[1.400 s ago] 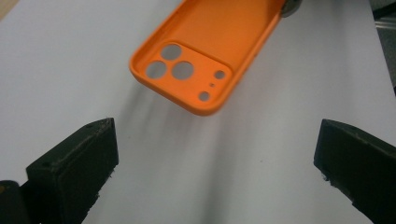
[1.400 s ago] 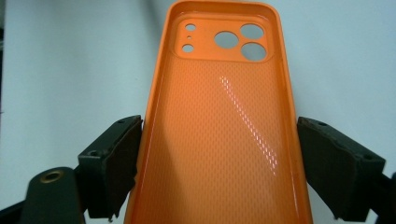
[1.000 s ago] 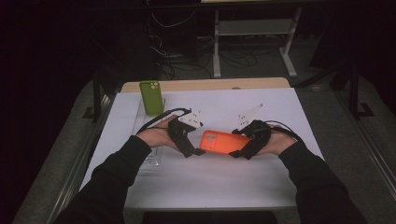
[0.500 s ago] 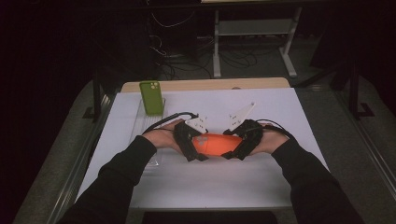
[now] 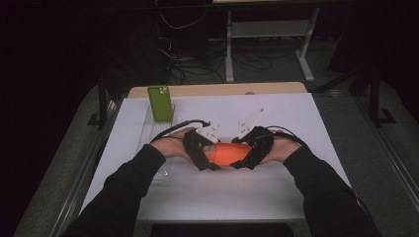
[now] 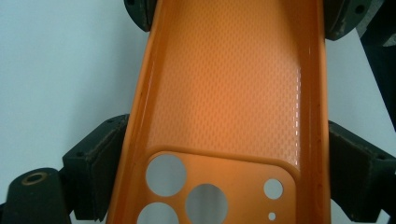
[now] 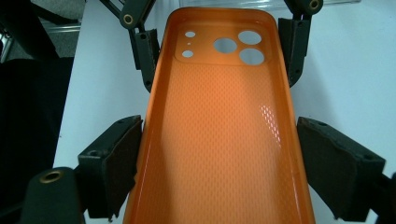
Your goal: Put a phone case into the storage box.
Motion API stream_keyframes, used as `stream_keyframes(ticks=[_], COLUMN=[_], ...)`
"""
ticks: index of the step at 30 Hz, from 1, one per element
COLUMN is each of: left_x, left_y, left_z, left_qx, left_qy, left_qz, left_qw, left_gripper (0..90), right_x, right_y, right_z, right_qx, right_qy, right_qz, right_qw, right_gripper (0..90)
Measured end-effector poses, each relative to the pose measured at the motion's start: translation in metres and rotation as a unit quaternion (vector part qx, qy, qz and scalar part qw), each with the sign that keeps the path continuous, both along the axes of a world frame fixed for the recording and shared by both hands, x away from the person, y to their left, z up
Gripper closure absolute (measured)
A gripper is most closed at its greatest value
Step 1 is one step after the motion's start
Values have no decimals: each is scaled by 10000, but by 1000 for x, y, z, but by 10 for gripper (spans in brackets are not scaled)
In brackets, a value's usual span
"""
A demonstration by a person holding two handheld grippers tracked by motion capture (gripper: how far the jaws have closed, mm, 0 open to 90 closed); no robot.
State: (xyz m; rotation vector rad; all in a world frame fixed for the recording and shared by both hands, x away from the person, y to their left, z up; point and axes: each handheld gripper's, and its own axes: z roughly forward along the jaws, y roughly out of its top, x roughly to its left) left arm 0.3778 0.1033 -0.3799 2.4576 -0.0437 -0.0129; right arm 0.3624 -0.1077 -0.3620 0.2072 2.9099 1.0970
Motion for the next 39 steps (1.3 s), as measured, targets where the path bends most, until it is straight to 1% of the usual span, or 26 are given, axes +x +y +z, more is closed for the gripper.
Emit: stream_keyframes(ticks=[5, 6, 9, 10, 12, 13, 15, 16, 18, 19, 20, 21, 22, 24, 27, 30, 31, 32, 33, 34, 35, 36, 37, 38, 39], left_x=[-1, -2, -3, -3, -4, -4, -3, -3, -3, -2, -2, -2, -2, -3, -4, -8, -9, -11, -12, -12, -14, -14, -15, -15, -16], left_y=[0, 0, -1, -1, -2, -2, -2, -1, 1, 2, 3, 4, 5, 6, 5, 4, 4, 3, 2, 3, 2, 3, 3, 3, 2], left_z=[1, 1, 1, 1, 0, 0, 0, 0, -1, -1, -2, -2, -3, -4, -7, -11, -12, -13, -14, -13, -14, -13, -13, -13, -13], left_qx=[47, 61, 123, 140, 187, 201, 211, 206, 195, 194, 211, 197, 203, 257, 362, 405, 425, 433, 434, 504, 418, 455, 437, 404, 380], left_qy=[-44, -54, -36, -29, -33, -30, 24, 3, 30, 66, 98, 79, 104, 54, -68, -118, -108, -151, -183, -238, -259, -267, -309, -280, -283], left_qz=[-23, -22, -26, -32, -50, -54, 6, 31, 133, 194, 243, 286, 356, 506, 838, 1168, 1253, 1361, 1452, 1466, 1648, 1722, 1829, 1959, 2090], left_qw=[10000, 10000, 9999, 9999, 9998, 9998, 9998, 9998, 9997, 9996, 9994, 9994, 9991, 9984, 9958, 9923, 9911, 9896, 9883, 9876, 9851, 9837, 9817, 9794, 9768], left_gripper=[128, 130, 135, 137, 142, 143, 147, 149, 151, 152, 152, 152, 153, 154, 155, 157, 157, 157, 158, 158, 159, 159, 160, 160, 160], right_x=[0, 0, 0, 0, -1, -1, -1, -1, -1, 1, 2, 3, 3, 4, 3, 2, 2, 1, -1, -2, -2, -2, -3, -3, -4], right_y=[1, 1, 1, 1, 1, 1, 1, 1, -1, -2, -4, -6, -7, -11, -18, -25, -27, -29, -31, -33, -35, -37, -38, -40, -40], right_z=[-1, -1, -2, -3, -3, -4, -5, -5, -5, -4, -3, -3, -3, -3, -4, -6, -6, -7, -8, -8, -10, -11, -12, -13, -14], right_qx=[5, 15, 9, 10, -9, -27, -56, -41, 15, 112, 168, 220, 228, 254, 290, 362, 363, 391, 429, 446, 479, 509, 525, 518, 565], right_qy=[23, -8, 65, 12, -7, 47, 49, -15, -53, -196, -175, -154, -194, -208, -169, -182, -167, -130, -49, -28, -16, 5, 103, 93, 223], right_qz=[20, 37, 35, 66, 91, 62, 33, 17, -58, -24, -58, -125, -185, -313, -529, -755, -898, -1011, -1155, -1283, -1378, -1428, -1551, -1603, -1743], right_qw=[10000, 10000, 10000, 10000, 10000, 10000, 10000, 10000, 10000, 9997, 9997, 9996, 9994, 9990, 9980, 9963, 9952, 9940, 9924, 9907, 9893, 9884, 9864, 9857, 9828], right_gripper=[156, 155, 151, 150, 147, 146, 143, 126, 105, 84, 73, 61, 50, 44, 29, 21, 21, 21, 20, 20, 17, 17, 14, 6, 1])
